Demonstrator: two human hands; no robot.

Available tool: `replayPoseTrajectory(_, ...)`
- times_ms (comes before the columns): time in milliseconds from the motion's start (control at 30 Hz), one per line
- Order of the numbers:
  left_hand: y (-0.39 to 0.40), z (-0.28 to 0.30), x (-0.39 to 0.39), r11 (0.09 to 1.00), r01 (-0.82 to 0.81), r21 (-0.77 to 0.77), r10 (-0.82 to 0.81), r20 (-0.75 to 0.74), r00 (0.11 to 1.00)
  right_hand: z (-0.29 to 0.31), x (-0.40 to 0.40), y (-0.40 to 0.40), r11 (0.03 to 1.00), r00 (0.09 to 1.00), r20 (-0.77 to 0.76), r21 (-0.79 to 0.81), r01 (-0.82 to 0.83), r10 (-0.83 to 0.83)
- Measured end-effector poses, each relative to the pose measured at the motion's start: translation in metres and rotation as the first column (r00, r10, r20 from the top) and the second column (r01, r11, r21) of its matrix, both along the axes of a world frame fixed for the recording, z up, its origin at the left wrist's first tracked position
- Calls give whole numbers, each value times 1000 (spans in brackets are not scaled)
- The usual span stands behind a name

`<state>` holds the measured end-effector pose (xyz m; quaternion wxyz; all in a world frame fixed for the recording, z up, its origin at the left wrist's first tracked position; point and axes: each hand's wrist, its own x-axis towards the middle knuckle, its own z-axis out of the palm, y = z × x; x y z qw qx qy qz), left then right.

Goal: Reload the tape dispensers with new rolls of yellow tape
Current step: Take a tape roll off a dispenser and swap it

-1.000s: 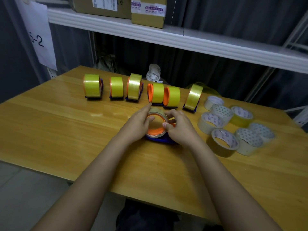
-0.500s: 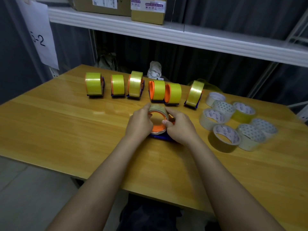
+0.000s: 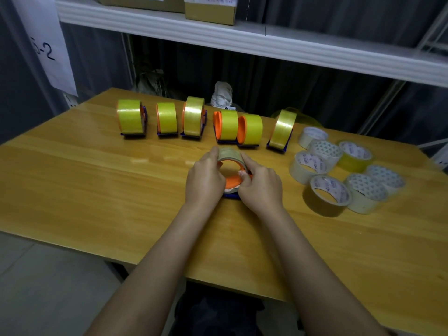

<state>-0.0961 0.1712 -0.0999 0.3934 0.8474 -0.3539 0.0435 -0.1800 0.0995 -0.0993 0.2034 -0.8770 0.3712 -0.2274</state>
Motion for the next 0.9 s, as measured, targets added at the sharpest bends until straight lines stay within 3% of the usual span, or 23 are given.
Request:
replayPoseTrajectory(233, -3, -2, -8, 999, 38, 26, -39, 53, 998, -6, -8, 5, 996, 992, 93, -5, 88, -88)
replayPoseTrajectory(500, -20, -7, -2, 997, 75, -6, -75, 21, 997, -4, 0, -13, 979, 986, 115, -145, 140, -124)
replayPoseTrajectory(633, -23, -9, 14, 993, 87, -85, -91, -53, 994, -1, -2, -25, 998, 980, 196, -49, 28, -18)
replayPoseTrajectory(733, -24, -7, 21, 993, 76, -95, -84, -82, 993, -3, -3, -27, 998, 991, 124, 11, -57, 55)
replayPoseTrajectory(833, -32, 1, 18, 993, 43, -109, -55, -105, 993, 1, 1, -23, 987, 998, 28, -151, 58, -55)
replayPoseTrajectory(900, -37, 5, 16, 993, 15, -117, -31, -138, 990, 4, 2, -19, 959, 994, 58, -264, 105, -93)
